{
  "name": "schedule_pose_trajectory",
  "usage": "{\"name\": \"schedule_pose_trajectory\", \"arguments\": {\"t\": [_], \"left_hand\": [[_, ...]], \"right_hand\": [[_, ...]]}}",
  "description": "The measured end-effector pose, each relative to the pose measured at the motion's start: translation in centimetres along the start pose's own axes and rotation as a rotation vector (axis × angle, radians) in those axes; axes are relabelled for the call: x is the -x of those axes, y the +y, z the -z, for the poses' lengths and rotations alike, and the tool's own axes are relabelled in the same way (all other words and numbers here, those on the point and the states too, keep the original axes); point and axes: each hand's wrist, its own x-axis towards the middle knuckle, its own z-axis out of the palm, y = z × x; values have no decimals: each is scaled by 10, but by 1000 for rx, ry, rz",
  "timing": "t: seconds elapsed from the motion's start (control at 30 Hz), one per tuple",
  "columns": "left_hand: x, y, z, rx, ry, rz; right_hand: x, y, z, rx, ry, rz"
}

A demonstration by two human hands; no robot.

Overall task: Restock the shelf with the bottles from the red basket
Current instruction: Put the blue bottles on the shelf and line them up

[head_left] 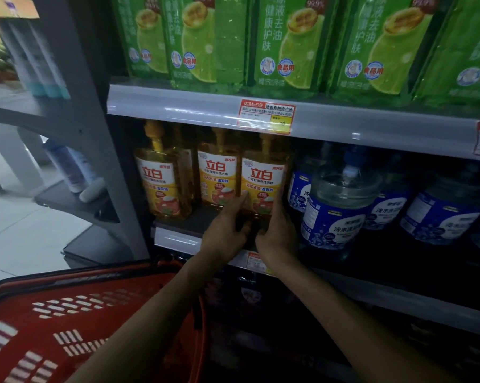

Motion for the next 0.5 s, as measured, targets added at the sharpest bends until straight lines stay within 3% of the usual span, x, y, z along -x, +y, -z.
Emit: {"name": "schedule_pose_trajectory", "arguments": {"t": [0.13,0.3,0.5], "left_hand": [[20,-6,16,-169,125,-1],[54,-29,52,-348,339,151],[57,-45,81,-101,385,309]], "right_hand": [[8,-10,-3,119,65,117],[15,-24,-24,143,-75,286],[8,-28,-50,174,-169,394]]}}
